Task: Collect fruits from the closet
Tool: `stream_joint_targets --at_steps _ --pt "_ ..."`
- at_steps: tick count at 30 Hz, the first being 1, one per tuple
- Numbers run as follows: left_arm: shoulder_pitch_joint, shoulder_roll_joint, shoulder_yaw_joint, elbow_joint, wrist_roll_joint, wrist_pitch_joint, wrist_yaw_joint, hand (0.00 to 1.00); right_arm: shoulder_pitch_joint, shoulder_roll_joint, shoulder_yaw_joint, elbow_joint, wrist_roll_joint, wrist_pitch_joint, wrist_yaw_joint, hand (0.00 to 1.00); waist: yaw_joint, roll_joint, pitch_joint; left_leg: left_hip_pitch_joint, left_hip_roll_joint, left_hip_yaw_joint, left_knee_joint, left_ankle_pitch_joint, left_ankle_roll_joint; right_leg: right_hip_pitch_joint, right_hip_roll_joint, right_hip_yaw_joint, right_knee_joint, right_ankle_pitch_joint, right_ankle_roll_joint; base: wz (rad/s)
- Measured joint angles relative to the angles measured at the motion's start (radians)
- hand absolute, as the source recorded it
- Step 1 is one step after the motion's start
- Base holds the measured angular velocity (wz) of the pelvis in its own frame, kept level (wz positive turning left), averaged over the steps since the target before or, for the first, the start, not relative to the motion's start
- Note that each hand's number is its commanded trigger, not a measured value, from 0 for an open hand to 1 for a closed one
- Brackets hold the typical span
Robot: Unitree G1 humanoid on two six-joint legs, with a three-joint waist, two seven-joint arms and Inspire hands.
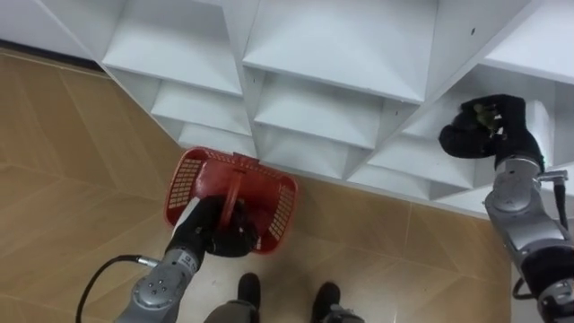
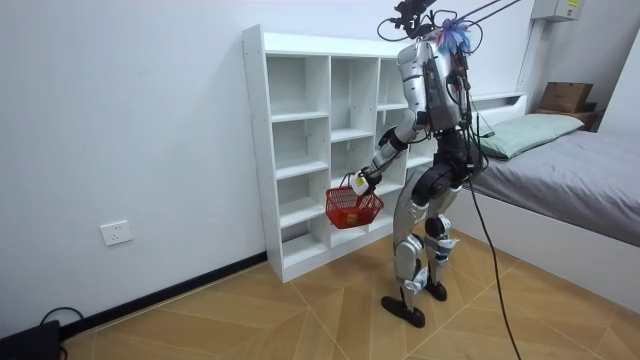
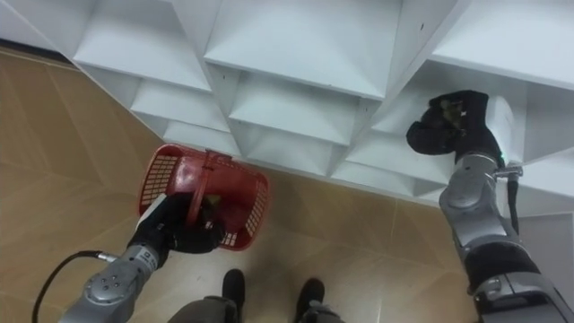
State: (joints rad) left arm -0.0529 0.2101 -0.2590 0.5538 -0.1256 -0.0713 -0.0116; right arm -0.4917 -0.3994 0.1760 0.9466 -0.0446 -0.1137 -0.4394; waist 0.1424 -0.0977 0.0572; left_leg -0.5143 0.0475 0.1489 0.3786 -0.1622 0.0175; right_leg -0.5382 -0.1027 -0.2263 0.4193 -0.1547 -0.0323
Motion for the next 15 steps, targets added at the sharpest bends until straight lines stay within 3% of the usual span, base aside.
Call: stream_joint_targets --at_steps 9,15 --pt "0.000 0.000 0.001 0.004 0.000 0.000 -0.014 1.00 0.000 0.000 0.000 -0.001 0.002 0.001 0.007 1.00 0.000 0.011 -0.0015 0.000 0.000 0.001 -0.003 0.000 0.000 -0.001 0.000 0.000 0.000 0.000 0.000 0.00" --pt "-0.003 -0.005 0.012 -0.009 0.001 -0.001 -0.017 1.00 0.003 0.001 0.000 -0.117 -0.003 -0.012 0.007 1.00 -0.002 0.017 -0.0046 -0.001 0.002 0.003 -0.002 0.000 0.000 -0.004 0.001 0.000 0.002 0.000 0.000 0.00"
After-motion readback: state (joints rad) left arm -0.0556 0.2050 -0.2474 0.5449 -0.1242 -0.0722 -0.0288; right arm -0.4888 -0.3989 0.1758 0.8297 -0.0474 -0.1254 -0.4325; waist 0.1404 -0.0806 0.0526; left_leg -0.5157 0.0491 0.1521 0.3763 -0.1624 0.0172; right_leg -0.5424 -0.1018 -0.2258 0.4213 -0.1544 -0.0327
